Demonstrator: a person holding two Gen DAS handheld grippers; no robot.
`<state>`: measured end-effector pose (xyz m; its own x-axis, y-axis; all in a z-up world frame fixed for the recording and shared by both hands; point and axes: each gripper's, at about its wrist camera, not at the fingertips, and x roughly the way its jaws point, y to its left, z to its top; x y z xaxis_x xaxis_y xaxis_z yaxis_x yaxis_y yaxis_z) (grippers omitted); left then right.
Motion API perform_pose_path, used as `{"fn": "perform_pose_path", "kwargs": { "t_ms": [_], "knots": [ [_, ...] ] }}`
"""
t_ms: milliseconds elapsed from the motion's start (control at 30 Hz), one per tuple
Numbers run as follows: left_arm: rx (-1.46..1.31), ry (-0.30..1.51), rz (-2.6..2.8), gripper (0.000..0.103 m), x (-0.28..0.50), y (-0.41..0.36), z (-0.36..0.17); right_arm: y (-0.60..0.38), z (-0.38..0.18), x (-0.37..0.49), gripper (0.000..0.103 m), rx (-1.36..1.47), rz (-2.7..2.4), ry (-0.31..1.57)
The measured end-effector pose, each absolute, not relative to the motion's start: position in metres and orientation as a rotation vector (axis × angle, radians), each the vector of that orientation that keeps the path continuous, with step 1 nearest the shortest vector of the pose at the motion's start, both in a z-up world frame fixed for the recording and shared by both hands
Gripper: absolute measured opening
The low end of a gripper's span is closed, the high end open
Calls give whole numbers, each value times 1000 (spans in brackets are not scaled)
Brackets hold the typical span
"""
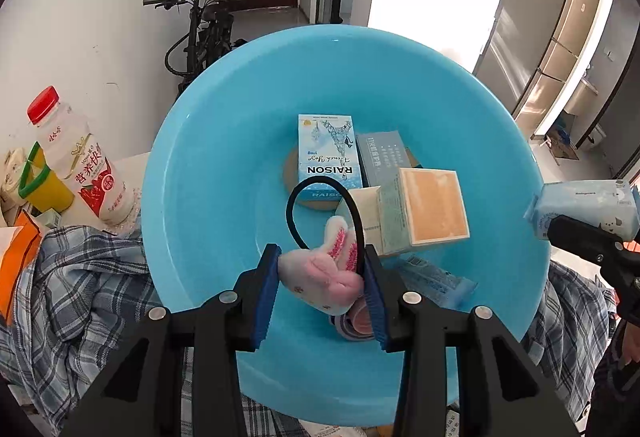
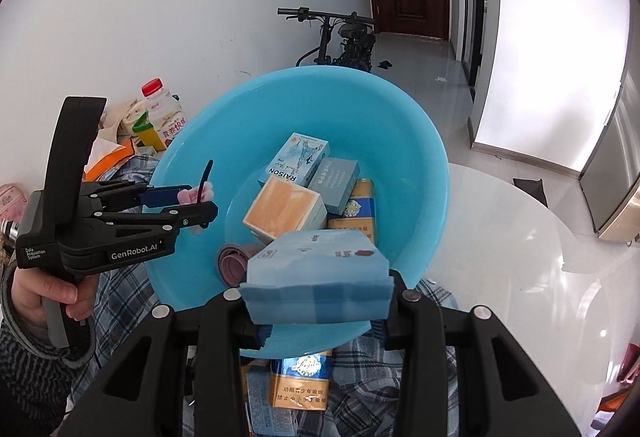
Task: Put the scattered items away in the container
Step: 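Carry the pink bunny in the left tool while the right tool carries the blue box over the basin, then open the left tool to drop the bunny while the right tool releases the blue box into the basin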
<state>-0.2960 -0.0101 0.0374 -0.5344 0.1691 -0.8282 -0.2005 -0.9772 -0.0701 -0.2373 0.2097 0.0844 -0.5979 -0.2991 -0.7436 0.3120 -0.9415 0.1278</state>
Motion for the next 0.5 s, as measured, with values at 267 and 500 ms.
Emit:
{"fn": "perform_pose_path", "kwargs": {
  "t_ms": [267, 500],
  "knots": [
    [-1385, 31, 2562, 60, -299, -10, 32, 207, 84, -244, 36, 1195, -2539, 57],
    [-1342, 35, 2597, 69, -289, -14, 44, 206, 80, -243, 36, 1219, -2521, 55]
  ]
}}
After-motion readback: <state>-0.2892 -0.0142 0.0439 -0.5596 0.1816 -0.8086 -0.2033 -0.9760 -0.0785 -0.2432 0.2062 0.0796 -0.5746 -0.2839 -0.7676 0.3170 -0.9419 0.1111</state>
